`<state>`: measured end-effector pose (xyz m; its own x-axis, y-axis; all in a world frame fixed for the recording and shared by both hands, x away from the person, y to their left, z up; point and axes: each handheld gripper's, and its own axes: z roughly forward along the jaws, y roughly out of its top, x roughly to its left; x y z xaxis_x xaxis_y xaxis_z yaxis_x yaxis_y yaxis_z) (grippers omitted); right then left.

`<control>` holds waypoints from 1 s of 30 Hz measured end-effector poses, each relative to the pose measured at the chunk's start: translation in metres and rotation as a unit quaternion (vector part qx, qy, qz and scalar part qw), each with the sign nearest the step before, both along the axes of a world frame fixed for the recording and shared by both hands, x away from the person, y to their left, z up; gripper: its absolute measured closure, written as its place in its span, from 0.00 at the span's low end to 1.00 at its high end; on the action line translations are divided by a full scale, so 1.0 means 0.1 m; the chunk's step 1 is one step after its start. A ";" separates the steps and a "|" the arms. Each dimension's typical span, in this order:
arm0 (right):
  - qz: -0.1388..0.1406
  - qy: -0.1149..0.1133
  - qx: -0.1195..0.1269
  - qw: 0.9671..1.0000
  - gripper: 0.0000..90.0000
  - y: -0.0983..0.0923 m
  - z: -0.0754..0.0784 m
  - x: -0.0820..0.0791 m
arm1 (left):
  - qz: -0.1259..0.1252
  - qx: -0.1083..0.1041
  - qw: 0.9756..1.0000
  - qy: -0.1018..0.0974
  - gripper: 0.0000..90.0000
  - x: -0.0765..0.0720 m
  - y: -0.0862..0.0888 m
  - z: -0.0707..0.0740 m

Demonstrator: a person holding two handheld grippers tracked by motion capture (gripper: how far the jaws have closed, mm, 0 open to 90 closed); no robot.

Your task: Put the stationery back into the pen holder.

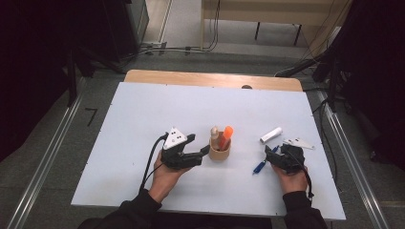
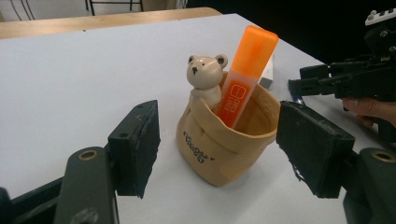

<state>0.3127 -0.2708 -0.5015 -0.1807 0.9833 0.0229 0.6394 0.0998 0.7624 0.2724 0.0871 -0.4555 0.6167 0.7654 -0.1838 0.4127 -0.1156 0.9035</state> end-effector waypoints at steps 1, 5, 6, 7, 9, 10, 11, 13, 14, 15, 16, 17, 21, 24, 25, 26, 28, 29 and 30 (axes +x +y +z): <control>-0.001 0.002 0.000 1.000 0.36 0.00 0.00 0.00 | 0.000 0.000 1.000 0.000 0.34 0.00 0.00 0.00; -0.009 0.013 0.001 1.000 0.39 0.01 -0.02 0.02 | 0.001 -0.002 1.000 0.000 0.34 0.00 0.01 0.00; -0.010 0.016 0.000 1.000 0.40 0.01 -0.03 0.02 | 0.001 -0.004 1.000 0.000 0.34 0.00 0.01 0.00; -0.010 0.017 -0.001 1.000 0.41 0.02 -0.03 0.02 | 0.001 -0.003 1.000 0.000 0.34 0.00 0.01 0.00; -0.012 0.022 0.000 1.000 0.42 0.02 -0.04 0.02 | 0.001 -0.002 1.000 0.000 0.34 0.00 0.01 0.00; -0.013 0.024 0.000 1.000 0.43 0.03 -0.04 0.03 | 0.001 -0.001 1.000 0.001 0.34 0.00 0.01 0.00; -0.013 0.027 -0.001 1.000 0.44 0.03 -0.05 0.03 | 0.001 -0.001 1.000 0.001 0.34 0.00 0.01 0.00; -0.015 0.028 -0.005 0.999 0.46 0.04 -0.05 0.03 | 0.001 -0.001 1.000 0.001 0.34 0.00 0.01 0.00; -0.016 0.028 -0.006 0.999 0.47 0.05 -0.05 0.03 | 0.001 -0.002 1.000 0.001 0.34 0.00 0.01 0.00; -0.017 0.027 -0.009 0.999 0.49 0.05 -0.05 0.03 | 0.001 -0.002 1.000 0.001 0.34 0.00 0.01 0.00; -0.018 0.027 -0.010 0.999 0.51 0.05 -0.05 0.02 | 0.001 -0.002 1.000 0.001 0.34 0.00 0.01 0.00; -0.019 0.026 -0.010 0.999 0.52 0.05 -0.05 0.02 | 0.001 -0.003 1.000 0.000 0.34 0.00 0.00 0.00; -0.014 0.027 -0.005 1.000 0.58 0.04 -0.05 0.02 | 0.001 -0.005 1.000 0.000 0.34 0.00 0.01 0.01; -0.012 0.027 -0.010 1.000 0.63 0.05 -0.05 0.01 | 0.001 -0.005 1.000 0.000 0.35 0.00 0.01 0.01; -0.010 0.026 -0.010 1.000 0.64 0.04 -0.05 0.01 | 0.001 -0.005 1.000 0.000 0.35 0.00 0.01 0.01; -0.009 0.026 -0.010 1.000 0.64 0.04 -0.05 0.01 | 0.001 -0.005 1.000 0.000 0.35 0.00 0.01 0.01; -0.009 0.027 -0.005 1.000 0.68 0.02 -0.04 0.01 | 0.001 -0.005 1.000 0.000 0.35 0.00 0.01 0.01; -0.008 0.028 -0.002 1.000 0.70 0.01 -0.04 0.01 | 0.001 -0.005 1.000 0.000 0.35 0.00 0.01 0.01; -0.008 0.028 0.000 1.000 0.72 0.01 -0.04 0.00 | 0.001 -0.005 1.000 0.000 0.35 0.00 0.01 0.01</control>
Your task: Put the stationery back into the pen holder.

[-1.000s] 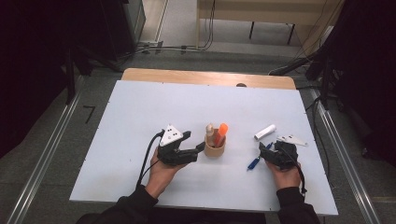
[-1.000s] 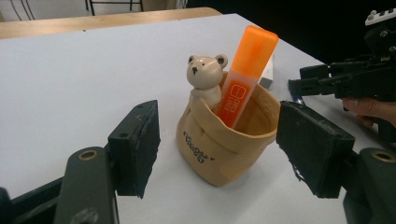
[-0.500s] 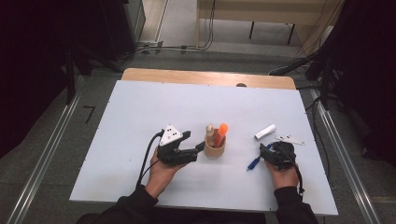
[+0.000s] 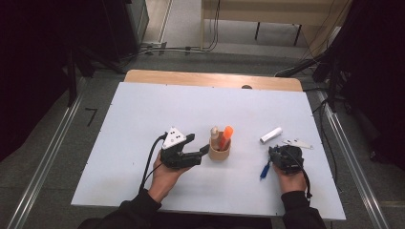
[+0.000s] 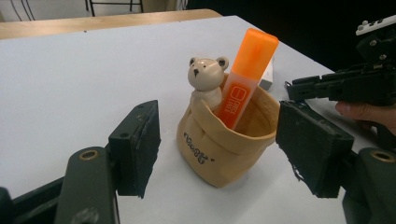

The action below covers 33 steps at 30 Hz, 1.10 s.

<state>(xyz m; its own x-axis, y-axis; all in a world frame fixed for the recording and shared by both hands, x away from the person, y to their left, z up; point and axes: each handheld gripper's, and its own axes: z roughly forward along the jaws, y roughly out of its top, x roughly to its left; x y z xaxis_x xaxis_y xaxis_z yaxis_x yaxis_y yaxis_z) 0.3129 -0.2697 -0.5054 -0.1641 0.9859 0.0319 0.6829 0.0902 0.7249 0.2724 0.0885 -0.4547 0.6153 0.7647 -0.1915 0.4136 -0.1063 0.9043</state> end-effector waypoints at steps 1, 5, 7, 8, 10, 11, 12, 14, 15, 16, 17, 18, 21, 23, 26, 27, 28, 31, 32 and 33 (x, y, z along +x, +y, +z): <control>0.002 0.001 0.000 1.000 0.73 0.00 0.00 0.00 | 0.000 0.000 1.000 0.000 0.35 0.00 0.00 0.00; 0.009 0.002 0.000 1.000 0.78 -0.01 0.01 -0.01 | 0.000 0.000 1.000 0.001 0.35 0.00 0.00 0.00; 0.011 0.002 -0.003 1.000 0.80 -0.01 0.01 -0.01 | 0.000 0.000 1.000 0.001 0.35 0.00 0.00 0.00; 0.012 0.001 -0.004 1.000 0.82 -0.01 0.01 -0.01 | 0.000 0.000 1.000 0.001 0.35 0.00 0.00 0.00; 0.013 0.001 -0.005 1.000 0.84 -0.01 0.02 -0.02 | 0.001 0.000 1.000 0.001 0.35 0.00 0.01 0.00; 0.015 0.000 -0.008 1.000 0.85 -0.01 0.02 -0.02 | 0.000 0.000 1.000 0.001 0.35 0.00 0.01 0.00; 0.016 0.000 -0.009 1.000 0.86 -0.01 0.02 -0.02 | 0.001 0.000 1.000 0.001 0.35 0.00 0.01 0.00; 0.018 0.000 -0.011 1.000 0.86 -0.01 0.02 -0.02 | 0.000 0.000 1.000 0.001 0.35 0.00 0.01 0.00; 0.018 0.001 -0.011 1.000 0.86 -0.01 0.02 -0.02 | 0.000 -0.001 1.000 0.001 0.35 0.00 0.01 0.00; 0.020 0.000 -0.012 1.000 0.85 -0.01 0.02 -0.02 | 0.000 0.000 1.000 0.001 0.35 0.00 0.01 0.00; 0.022 0.000 -0.015 1.000 0.85 -0.01 0.02 -0.03 | 0.000 0.000 1.000 0.001 0.35 0.00 0.01 0.00; 0.023 0.002 -0.018 1.000 0.83 -0.01 0.01 -0.03 | 0.000 0.000 1.000 0.001 0.35 0.00 0.01 0.00; 0.022 0.006 -0.016 1.000 0.78 -0.01 0.02 -0.03 | 0.001 -0.001 1.000 0.000 0.35 0.00 0.01 0.00; 0.021 0.006 -0.020 1.000 0.84 -0.02 0.02 -0.04 | 0.000 -0.001 1.000 0.001 0.35 0.00 0.01 0.00; 0.022 0.007 -0.020 1.000 0.86 -0.02 0.02 -0.04 | 0.000 0.000 1.000 0.001 0.35 0.00 0.01 0.00; 0.022 0.007 -0.020 1.000 0.86 -0.02 0.02 -0.04 | 0.000 -0.001 1.000 0.002 0.36 0.00 0.01 0.00; 0.023 0.007 -0.021 0.999 0.86 -0.02 0.02 -0.04 | 0.000 -0.001 1.000 0.002 0.35 0.00 0.00 0.00; 0.025 0.006 -0.015 1.000 0.87 -0.04 0.02 -0.03 | 0.000 -0.001 1.000 0.001 0.36 0.00 0.01 0.00; 0.026 0.002 -0.013 1.000 0.87 -0.04 0.03 -0.04 | 0.000 -0.001 1.000 0.001 0.36 0.00 0.01 0.00; 0.027 -0.002 -0.012 1.000 0.87 -0.04 0.04 -0.04 | 0.000 -0.002 1.000 0.001 0.36 0.00 0.01 0.00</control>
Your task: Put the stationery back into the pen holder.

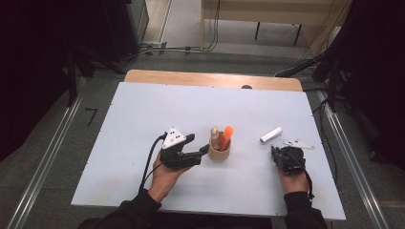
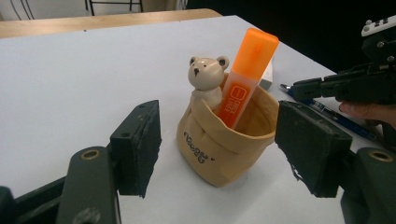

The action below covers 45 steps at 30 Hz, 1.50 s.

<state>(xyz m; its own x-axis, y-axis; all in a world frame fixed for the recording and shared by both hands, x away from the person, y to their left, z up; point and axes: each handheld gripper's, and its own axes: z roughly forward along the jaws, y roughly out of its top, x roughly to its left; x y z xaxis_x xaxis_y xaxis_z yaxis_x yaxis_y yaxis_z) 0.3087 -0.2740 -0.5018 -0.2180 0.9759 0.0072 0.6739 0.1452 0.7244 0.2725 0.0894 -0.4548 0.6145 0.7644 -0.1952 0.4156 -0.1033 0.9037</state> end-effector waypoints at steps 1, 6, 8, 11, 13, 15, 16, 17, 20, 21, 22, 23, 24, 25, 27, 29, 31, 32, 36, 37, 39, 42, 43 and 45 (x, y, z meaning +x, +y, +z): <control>0.003 -0.007 0.001 1.000 0.87 0.00 0.02 -0.01 | 0.000 0.000 1.000 0.000 0.36 0.00 0.00 0.00; 0.011 -0.024 0.016 1.000 0.87 -0.02 0.08 -0.04 | 0.000 0.000 1.000 0.000 0.36 0.00 0.00 0.00; 0.017 -0.033 0.021 0.999 0.87 -0.03 0.11 -0.06 | 0.000 -0.001 1.000 0.000 0.36 0.00 0.00 0.00; 0.021 -0.042 0.031 0.998 0.87 -0.03 0.16 -0.09 | -0.002 -0.002 1.000 0.002 0.36 0.00 0.00 0.00; 0.029 -0.050 0.040 0.998 0.87 -0.03 0.19 -0.11 | -0.002 -0.003 1.000 0.002 0.36 0.00 0.00 0.00; 0.035 -0.060 0.045 0.997 0.87 -0.03 0.24 -0.13 | -0.002 -0.006 1.000 0.002 0.36 0.00 0.00 0.01; 0.041 -0.072 0.059 0.995 0.87 -0.04 0.30 -0.16 | -0.002 -0.006 1.000 0.002 0.36 0.00 0.00 0.01; 0.041 -0.072 0.059 0.995 0.87 -0.04 0.30 -0.16 | -0.002 -0.006 1.000 0.002 0.36 0.00 0.00 0.01; 0.058 -0.096 0.078 0.991 0.87 0.00 0.41 -0.21 | -0.004 -0.005 1.000 0.005 0.36 0.00 0.00 0.00; 0.058 -0.096 0.078 0.991 0.87 0.00 0.41 -0.21 | -0.004 -0.005 1.000 0.004 0.36 0.00 -0.01 0.00; 0.062 -0.102 0.079 0.990 0.87 0.01 0.42 -0.22 | -0.004 -0.006 1.000 0.004 0.36 -0.01 -0.01 0.00; 0.066 -0.104 0.082 0.989 0.87 0.03 0.44 -0.23 | -0.005 -0.007 1.000 0.004 0.36 -0.01 -0.01 0.01; 0.070 -0.106 0.085 0.988 0.87 0.04 0.46 -0.23 | -0.005 -0.008 1.000 0.004 0.36 -0.01 -0.01 0.01; 0.073 -0.107 0.088 0.988 0.87 0.06 0.47 -0.24 | -0.005 -0.008 1.000 0.004 0.36 -0.02 -0.01 0.01; 0.082 -0.111 0.091 0.986 0.87 0.09 0.51 -0.25 | -0.007 -0.010 1.000 0.004 0.36 -0.02 -0.01 0.01; 0.092 -0.112 0.095 0.985 0.87 0.12 0.55 -0.26 | -0.009 -0.013 1.000 0.004 0.36 -0.03 -0.02 0.02; 0.100 -0.115 0.100 0.983 0.87 0.14 0.58 -0.27 | -0.012 -0.014 1.000 0.003 0.36 -0.03 -0.03 0.03; 0.104 -0.115 0.104 0.982 0.87 0.16 0.60 -0.27 | -0.012 -0.015 1.000 0.003 0.36 -0.04 -0.03 0.03; 0.118 -0.120 0.111 0.980 0.87 0.22 0.65 -0.27 | -0.018 -0.015 1.000 0.003 0.36 -0.06 -0.05 0.04; 0.121 -0.122 0.112 0.979 0.87 0.24 0.66 -0.27 | -0.020 -0.016 1.000 0.004 0.36 -0.06 -0.06 0.04; 0.128 -0.125 0.113 0.977 0.87 0.28 0.69 -0.27 | -0.023 -0.016 1.000 0.004 0.36 -0.07 -0.07 0.05; 0.135 -0.127 0.116 0.976 0.87 0.33 0.72 -0.27 | -0.029 -0.017 0.999 0.005 0.36 -0.09 -0.09 0.05; 0.139 -0.127 0.118 0.975 0.87 0.35 0.73 -0.26 | -0.030 -0.019 0.999 0.005 0.36 -0.09 -0.10 0.05; 0.146 -0.129 0.125 0.973 0.87 0.39 0.75 -0.26 | -0.035 -0.019 0.999 0.008 0.36 -0.10 -0.12 0.05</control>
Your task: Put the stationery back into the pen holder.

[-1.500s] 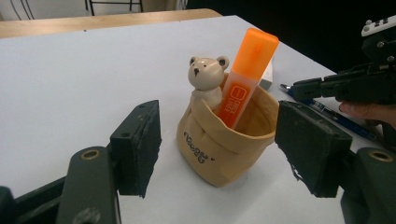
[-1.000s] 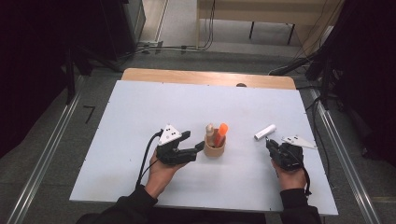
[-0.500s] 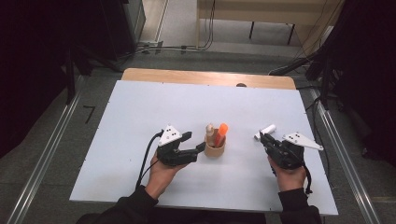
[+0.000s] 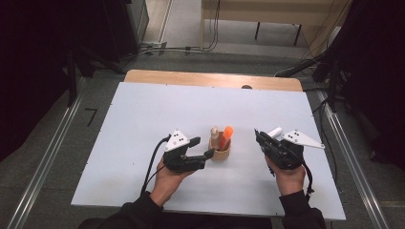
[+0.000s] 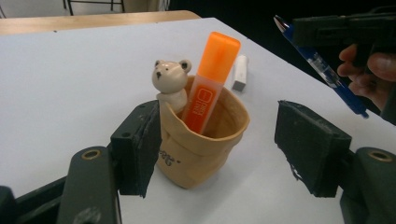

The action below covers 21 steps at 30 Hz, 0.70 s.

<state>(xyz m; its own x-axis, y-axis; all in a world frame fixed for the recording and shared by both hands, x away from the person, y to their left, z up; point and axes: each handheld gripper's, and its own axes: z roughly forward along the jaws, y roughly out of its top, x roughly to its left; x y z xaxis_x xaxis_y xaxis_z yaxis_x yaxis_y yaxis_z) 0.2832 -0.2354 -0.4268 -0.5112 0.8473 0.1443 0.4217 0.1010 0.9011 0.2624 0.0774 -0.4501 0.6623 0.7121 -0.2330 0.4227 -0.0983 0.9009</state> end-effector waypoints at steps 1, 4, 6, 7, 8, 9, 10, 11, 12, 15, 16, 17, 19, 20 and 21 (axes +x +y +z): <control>0.002 -0.001 0.000 1.000 0.87 0.02 0.01 0.00 | -0.002 -0.001 1.000 0.001 0.36 0.00 -0.01 0.00; 0.011 -0.008 -0.001 1.000 0.87 0.08 0.05 0.00 | -0.007 -0.002 1.000 0.003 0.36 -0.01 -0.02 0.00; 0.015 -0.010 -0.004 1.000 0.87 0.11 0.07 -0.01 | -0.009 -0.002 1.000 0.004 0.36 -0.01 -0.03 0.00; 0.018 -0.012 -0.002 1.000 0.87 0.13 0.08 -0.01 | -0.010 -0.003 1.000 0.004 0.37 -0.01 -0.03 0.00; 0.020 -0.013 -0.002 1.000 0.87 0.14 0.08 -0.01 | -0.010 -0.003 1.000 0.004 0.37 -0.01 -0.03 0.00; 0.021 -0.013 -0.002 1.000 0.87 0.15 0.09 -0.01 | -0.010 -0.003 1.000 0.004 0.37 -0.01 -0.03 0.00; 0.022 -0.013 -0.002 1.000 0.87 0.16 0.09 -0.01 | -0.010 -0.004 1.000 0.005 0.37 -0.01 -0.04 0.00; 0.023 -0.014 -0.001 1.000 0.87 0.17 0.10 -0.01 | -0.010 -0.006 1.000 0.005 0.37 -0.01 -0.04 0.00; 0.026 -0.016 0.000 1.000 0.87 0.18 0.10 -0.01 | -0.011 -0.007 1.000 0.005 0.37 -0.01 -0.04 0.00; 0.030 -0.016 -0.001 0.999 0.87 0.21 0.12 -0.01 | -0.012 -0.006 1.000 0.006 0.37 -0.02 -0.05 0.00; 0.033 -0.015 -0.001 0.999 0.87 0.22 0.12 -0.01 | -0.014 -0.006 1.000 0.006 0.37 -0.01 -0.06 0.00; 0.034 -0.013 -0.001 0.999 0.87 0.24 0.12 -0.01 | -0.016 -0.006 1.000 0.006 0.38 -0.01 -0.06 0.00; 0.039 -0.016 -0.001 0.999 0.87 0.27 0.13 0.00 | -0.019 -0.008 1.000 0.006 0.38 -0.02 -0.08 0.00; 0.042 -0.016 -0.002 0.999 0.87 0.29 0.13 -0.01 | -0.020 -0.008 1.000 0.006 0.38 -0.02 -0.09 0.00; 0.044 -0.016 -0.002 0.999 0.87 0.31 0.14 -0.01 | -0.023 -0.007 1.000 0.007 0.38 -0.03 -0.10 0.00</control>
<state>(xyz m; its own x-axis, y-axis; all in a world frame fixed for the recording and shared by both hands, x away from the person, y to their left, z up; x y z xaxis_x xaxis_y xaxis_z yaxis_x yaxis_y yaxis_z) 0.2822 -0.2047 -0.4132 -0.5883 0.7992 0.1237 0.3814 0.1393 0.9138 0.2595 0.0673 -0.4500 0.6905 0.6777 -0.2530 0.4309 -0.1044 0.8963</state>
